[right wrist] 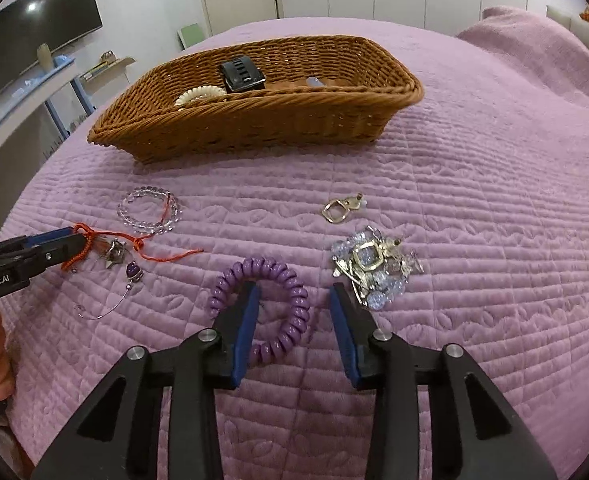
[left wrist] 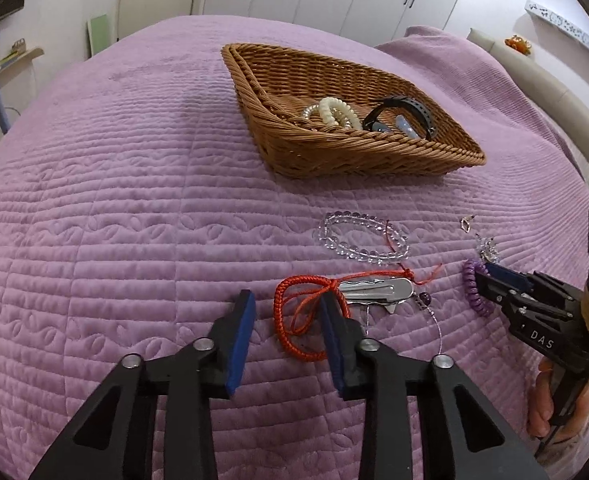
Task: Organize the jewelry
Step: 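Grasp the red beaded necklace with the left tool while the right tool grasps the purple coil hair tie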
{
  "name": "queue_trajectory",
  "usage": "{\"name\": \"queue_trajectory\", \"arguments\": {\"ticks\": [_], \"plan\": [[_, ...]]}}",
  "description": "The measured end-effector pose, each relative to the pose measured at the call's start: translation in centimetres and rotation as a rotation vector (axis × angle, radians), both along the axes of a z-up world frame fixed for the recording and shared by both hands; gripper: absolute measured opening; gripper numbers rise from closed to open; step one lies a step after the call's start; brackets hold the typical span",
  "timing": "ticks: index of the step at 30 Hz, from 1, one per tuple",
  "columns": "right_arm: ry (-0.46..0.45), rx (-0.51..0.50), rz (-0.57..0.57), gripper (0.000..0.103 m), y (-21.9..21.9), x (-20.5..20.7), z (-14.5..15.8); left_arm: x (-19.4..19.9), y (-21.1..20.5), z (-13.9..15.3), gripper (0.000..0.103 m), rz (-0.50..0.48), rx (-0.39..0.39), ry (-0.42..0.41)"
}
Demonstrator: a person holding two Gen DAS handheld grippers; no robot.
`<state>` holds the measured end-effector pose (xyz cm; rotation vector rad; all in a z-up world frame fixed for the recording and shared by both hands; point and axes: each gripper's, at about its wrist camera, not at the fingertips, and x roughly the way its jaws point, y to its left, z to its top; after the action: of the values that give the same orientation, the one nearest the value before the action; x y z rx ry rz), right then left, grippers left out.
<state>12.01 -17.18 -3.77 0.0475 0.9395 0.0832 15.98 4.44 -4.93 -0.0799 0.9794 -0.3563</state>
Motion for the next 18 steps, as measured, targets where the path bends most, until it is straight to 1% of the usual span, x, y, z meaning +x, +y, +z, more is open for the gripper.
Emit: {"name": "queue_trajectory", "arguments": {"ticks": [2, 3, 4, 6, 9, 13, 17, 18], "plan": [[-0.009, -0.01, 0.006, 0.03, 0.2, 0.0, 0.0, 0.1, -0.1, 0.0, 0.016, -0.002, -0.001, -0.002], [-0.013, -0.011, 0.011, 0.024, 0.3, -0.1, 0.0, 0.1, -0.1, 0.1, 0.012, 0.0, -0.002, -0.003], [-0.017, -0.01, 0.017, 0.021, 0.4, -0.1, 0.1, 0.0, 0.1, 0.0, 0.009, -0.002, -0.007, -0.005], [-0.024, -0.016, 0.024, 0.017, 0.6, -0.3, 0.1, -0.2, 0.2, 0.0, 0.007, -0.007, -0.015, -0.013], [-0.039, -0.018, 0.031, 0.015, 0.6, -0.5, 0.3, -0.6, 0.4, 0.2, 0.005, -0.007, -0.02, -0.029], [-0.065, 0.006, 0.047, 0.014, 0.4, -1.1, 0.5, -1.1, 0.7, 0.7, 0.005, -0.001, -0.019, -0.049], [-0.12, 0.037, 0.067, 0.014, 0.2, -1.9, 1.5, -1.9, 1.2, 1.8, 0.005, -0.005, -0.057, -0.086], [-0.132, 0.045, 0.072, 0.014, 0.2, -2.2, 1.8, -2.0, 1.3, 2.1, 0.005, -0.009, -0.079, -0.089]]}}
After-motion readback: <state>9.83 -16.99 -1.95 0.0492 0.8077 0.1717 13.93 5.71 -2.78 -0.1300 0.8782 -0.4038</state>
